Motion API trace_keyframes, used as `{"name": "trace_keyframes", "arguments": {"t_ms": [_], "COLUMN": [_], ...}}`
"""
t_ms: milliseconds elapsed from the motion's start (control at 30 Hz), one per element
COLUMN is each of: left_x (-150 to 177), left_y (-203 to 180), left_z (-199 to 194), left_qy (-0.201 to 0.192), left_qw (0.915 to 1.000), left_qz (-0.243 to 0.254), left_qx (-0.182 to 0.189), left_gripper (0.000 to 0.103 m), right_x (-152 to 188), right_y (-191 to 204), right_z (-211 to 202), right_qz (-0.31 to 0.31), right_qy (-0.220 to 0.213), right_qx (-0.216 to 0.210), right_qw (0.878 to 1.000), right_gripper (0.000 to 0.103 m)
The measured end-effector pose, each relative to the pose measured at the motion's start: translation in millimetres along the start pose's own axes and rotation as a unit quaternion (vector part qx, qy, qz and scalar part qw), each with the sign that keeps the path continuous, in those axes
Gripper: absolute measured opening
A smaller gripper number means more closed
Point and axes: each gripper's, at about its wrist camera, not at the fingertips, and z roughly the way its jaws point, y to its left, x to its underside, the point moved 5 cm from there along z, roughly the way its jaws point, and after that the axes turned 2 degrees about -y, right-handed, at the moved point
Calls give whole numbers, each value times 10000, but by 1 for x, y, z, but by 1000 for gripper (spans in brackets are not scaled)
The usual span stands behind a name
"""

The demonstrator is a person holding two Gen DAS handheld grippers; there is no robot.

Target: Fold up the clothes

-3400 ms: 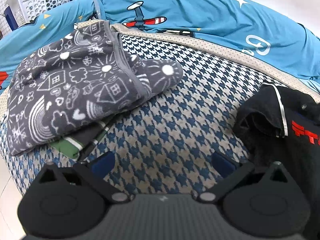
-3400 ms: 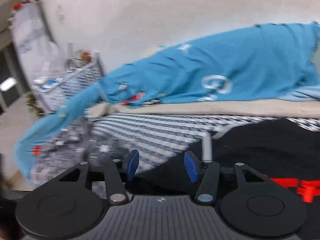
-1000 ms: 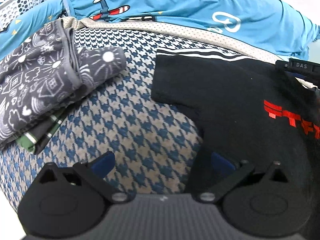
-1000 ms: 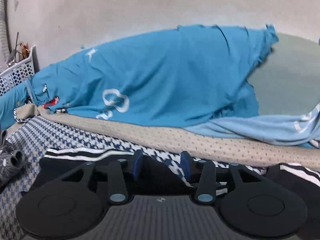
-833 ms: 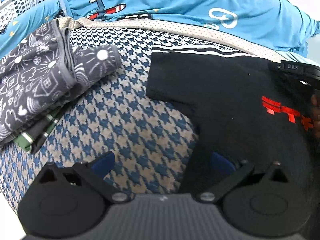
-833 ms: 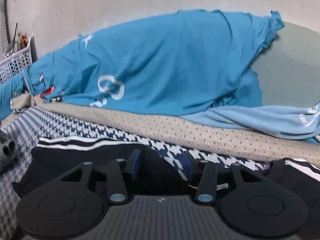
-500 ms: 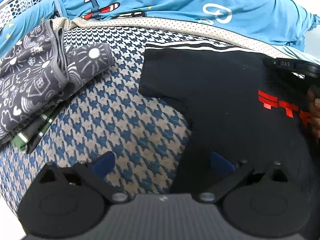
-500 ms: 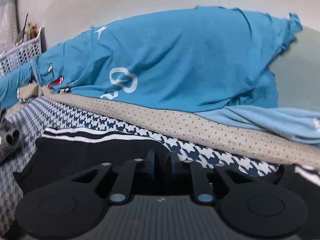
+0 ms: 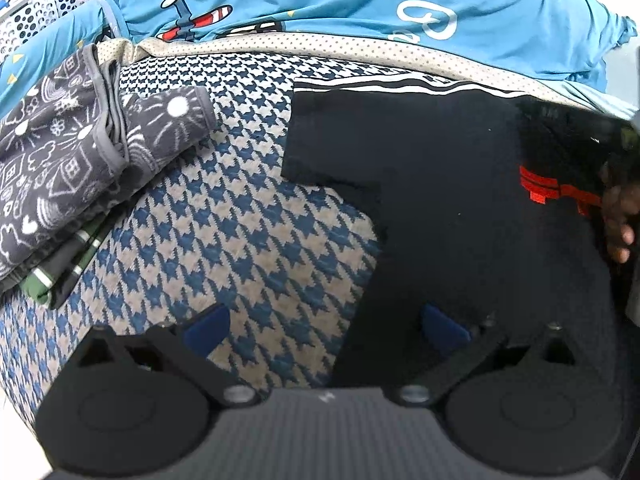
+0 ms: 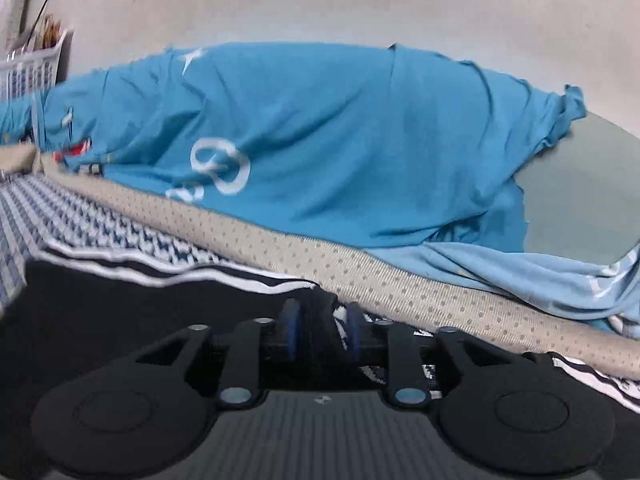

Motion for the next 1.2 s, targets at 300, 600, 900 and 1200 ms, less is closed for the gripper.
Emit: {"name": "trace_keyframes", "arguments": {"t_ms": [300, 600, 900, 1200], "left_x": [0, 3, 5, 8], "left_y": [-5, -13, -19, -26], "left_z": [-2, -1, 2, 4], "left_qy": [-35, -1, 42, 66], "left_qw": [10000, 10000, 9998, 9997], "left_qz": [12, 72, 154, 219], "left_qx": [25, 59, 72, 54], "left_gripper": [103, 103, 103, 103], "right_x": [-3, 7, 27, 29], "right_y": [-53, -93, -103, -104], "right_z": [-37, -37, -31, -35], "right_qz": [357, 388, 291, 298], "right_qy": [-85, 157, 325, 99], "right_qx": [350, 774, 857, 1168], "right_qw": [9987, 9961, 9954, 9927], "right_gripper": [37, 49, 56, 15]}}
